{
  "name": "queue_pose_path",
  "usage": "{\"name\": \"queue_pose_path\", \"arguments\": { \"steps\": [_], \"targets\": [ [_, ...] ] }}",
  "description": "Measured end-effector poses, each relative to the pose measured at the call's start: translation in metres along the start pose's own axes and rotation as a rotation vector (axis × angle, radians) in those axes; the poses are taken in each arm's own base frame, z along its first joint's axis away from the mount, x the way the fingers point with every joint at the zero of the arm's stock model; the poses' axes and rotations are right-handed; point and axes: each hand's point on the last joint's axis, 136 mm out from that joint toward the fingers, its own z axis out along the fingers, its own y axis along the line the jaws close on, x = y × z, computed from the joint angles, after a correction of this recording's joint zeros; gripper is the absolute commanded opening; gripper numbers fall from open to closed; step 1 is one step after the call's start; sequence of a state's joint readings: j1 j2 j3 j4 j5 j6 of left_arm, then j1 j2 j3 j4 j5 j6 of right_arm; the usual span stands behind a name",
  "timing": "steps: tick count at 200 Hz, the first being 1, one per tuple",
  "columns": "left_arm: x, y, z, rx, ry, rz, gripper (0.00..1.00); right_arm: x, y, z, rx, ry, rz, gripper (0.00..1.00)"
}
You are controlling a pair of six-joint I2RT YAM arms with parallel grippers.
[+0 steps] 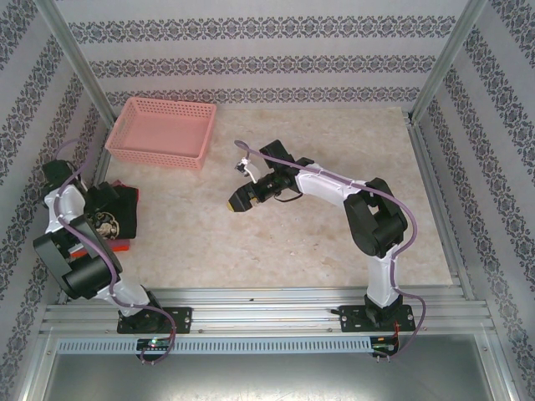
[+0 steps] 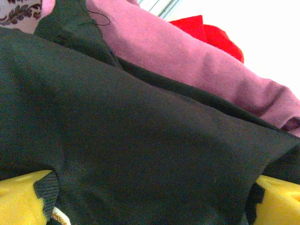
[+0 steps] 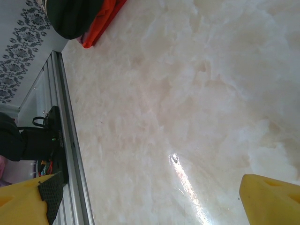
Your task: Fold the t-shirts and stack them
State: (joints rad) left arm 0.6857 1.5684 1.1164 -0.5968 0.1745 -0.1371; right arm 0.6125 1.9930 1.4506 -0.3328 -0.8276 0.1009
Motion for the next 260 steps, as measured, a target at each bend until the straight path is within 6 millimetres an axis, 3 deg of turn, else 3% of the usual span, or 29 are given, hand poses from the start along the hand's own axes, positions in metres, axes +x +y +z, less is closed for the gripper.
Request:
{"name": "queue_pose_path", "arguments": {
  "steps": [55, 99, 137, 178, 198, 218, 260],
  "targets": [
    [0.000, 0.006, 0.019, 0.065, 0.023, -0.080, 1.00, 0.002, -0.006, -0.002, 0.013, -0.002, 0.010, 0.97],
    [-0.002, 0.006, 0.019, 0.098, 0.007, -0.097, 1.00, 0.010, -0.014, -0.008, 0.034, -0.004, 0.035, 0.97],
    [-0.011, 0.000, -0.002, 0.121, -0.048, -0.086, 1.00, 0.003, -0.011, -0.025, 0.053, -0.046, 0.021, 0.97],
    [-0.026, -0.011, -0.048, 0.148, -0.178, -0.054, 1.00, -0.009, -0.011, -0.044, 0.087, -0.101, -0.002, 0.97],
    [-0.030, -0.028, -0.070, 0.168, -0.235, -0.009, 1.00, -0.013, -0.015, -0.058, 0.122, -0.136, 0.000, 0.98],
    [-0.022, -0.061, -0.084, 0.205, -0.272, 0.080, 1.00, -0.020, -0.024, -0.077, 0.175, -0.187, 0.006, 0.98],
    [0.032, -0.155, -0.089, 0.324, -0.296, 0.351, 1.00, -0.029, -0.048, -0.135, 0.347, -0.344, 0.046, 0.98]
  ]
}}
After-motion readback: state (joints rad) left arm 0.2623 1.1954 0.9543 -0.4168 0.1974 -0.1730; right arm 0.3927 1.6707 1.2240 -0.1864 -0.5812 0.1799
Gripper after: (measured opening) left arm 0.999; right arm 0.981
